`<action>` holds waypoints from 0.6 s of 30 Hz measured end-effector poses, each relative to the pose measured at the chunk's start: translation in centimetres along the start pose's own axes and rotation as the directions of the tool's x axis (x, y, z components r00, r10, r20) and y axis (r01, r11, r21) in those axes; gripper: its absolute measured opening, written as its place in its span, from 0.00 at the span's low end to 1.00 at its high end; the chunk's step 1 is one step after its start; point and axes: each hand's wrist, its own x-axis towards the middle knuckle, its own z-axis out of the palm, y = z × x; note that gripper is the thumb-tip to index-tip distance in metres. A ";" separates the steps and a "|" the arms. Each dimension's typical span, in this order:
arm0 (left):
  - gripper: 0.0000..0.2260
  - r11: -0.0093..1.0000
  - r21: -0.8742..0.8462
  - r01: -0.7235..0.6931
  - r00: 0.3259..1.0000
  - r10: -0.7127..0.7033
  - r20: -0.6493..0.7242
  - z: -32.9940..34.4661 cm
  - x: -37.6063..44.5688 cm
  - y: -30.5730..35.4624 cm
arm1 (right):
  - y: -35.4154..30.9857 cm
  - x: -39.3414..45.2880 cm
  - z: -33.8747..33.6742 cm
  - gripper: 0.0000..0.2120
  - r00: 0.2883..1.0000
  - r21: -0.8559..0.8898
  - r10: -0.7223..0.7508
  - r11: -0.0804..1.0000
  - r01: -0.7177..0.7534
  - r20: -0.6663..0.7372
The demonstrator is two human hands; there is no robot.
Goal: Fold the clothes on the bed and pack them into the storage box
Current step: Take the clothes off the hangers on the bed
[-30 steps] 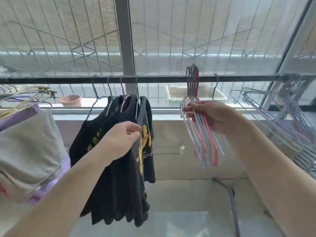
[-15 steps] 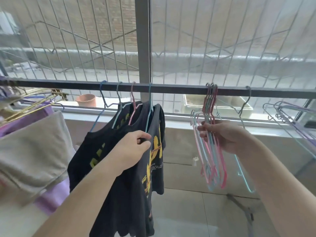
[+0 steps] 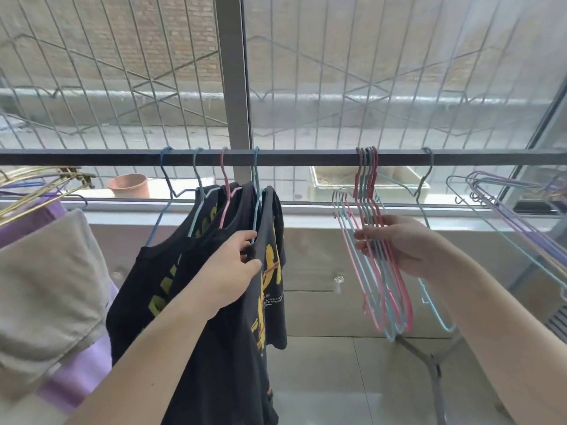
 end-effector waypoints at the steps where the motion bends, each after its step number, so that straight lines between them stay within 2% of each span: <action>1: 0.26 1.000 -0.017 0.000 1.000 0.000 0.006 0.1 0.1 0.0 | 0.0 -0.1 0.2 0.12 1.000 0.000 0.003 1.000 -0.003 -0.009; 5: 0.30 0.998 -0.042 0.050 0.999 -0.049 0.024 0.3 0.7 -0.4 | 0.0 -0.3 1.2 0.12 0.998 -0.044 0.014 0.999 -0.017 -0.055; 7: 0.29 0.997 -0.010 0.073 0.997 -0.073 0.029 0.3 0.7 -0.6 | 0.3 -0.2 1.4 0.16 0.991 -0.144 -0.009 0.990 -0.011 -0.135; 8: 0.27 0.997 0.010 0.074 0.997 -0.074 0.031 0.2 0.8 -0.7 | 0.5 -0.1 1.4 0.19 0.969 -0.315 -0.091 0.949 0.015 -0.228; 9: 0.24 0.997 0.024 0.069 0.997 -0.069 0.030 0.2 0.8 -0.7 | 0.6 -0.2 1.7 0.22 0.906 -0.545 -0.263 0.837 0.044 -0.332; 10: 0.20 0.998 0.031 0.059 0.997 -0.060 0.048 0.3 0.8 -0.6 | 0.8 -0.5 2.3 0.22 0.809 -0.711 -0.470 0.697 0.094 -0.354; 11: 0.18 0.999 0.026 0.045 0.994 -0.047 0.094 0.5 0.7 -0.4 | 0.9 -1.1 3.5 0.21 0.721 -0.781 -0.616 0.601 0.171 -0.316; 12: 0.20 1.000 0.001 0.031 0.987 -0.031 0.156 0.7 0.7 -0.3 | 1.2 -1.7 5.3 0.18 0.714 -0.773 -0.651 0.582 0.253 -0.257; 13: 0.23 0.999 -0.025 0.040 0.971 -0.033 0.236 0.9 0.8 -0.2 | 1.8 -2.3 7.3 0.18 0.781 -0.737 -0.601 0.603 0.305 -0.168; 14: 0.25 0.997 -0.059 0.059 0.949 -0.038 0.314 1.1 0.8 -0.2 | 2.7 -2.4 9.4 0.20 0.871 -0.720 -0.488 0.625 0.301 -0.061; 15: 0.25 0.995 -0.085 0.059 0.926 -0.023 0.378 1.2 0.8 0.1 | 3.9 -2.2 11.1 0.25 0.931 -0.741 -0.365 0.620 0.257 0.017; 16: 0.24 0.993 -0.109 0.036 0.920 0.010 0.392 1.2 0.8 0.4 | 5.2 -1.7 12.1 0.29 0.953 -0.785 -0.298 0.579 0.222 0.049; 17: 0.23 0.993 -0.118 -0.026 0.940 0.064 0.334 0.7 0.4 0.8 | 6.2 -1.0 12.9 0.32 0.957 -0.818 -0.287 0.538 0.202 0.047; 18: 0.21 0.988 -0.088 -0.124 0.972 0.138 0.191 -0.2 0.1 0.8 | 6.7 -0.3 13.2 0.32 0.952 -0.829 -0.304 0.526 0.188 0.023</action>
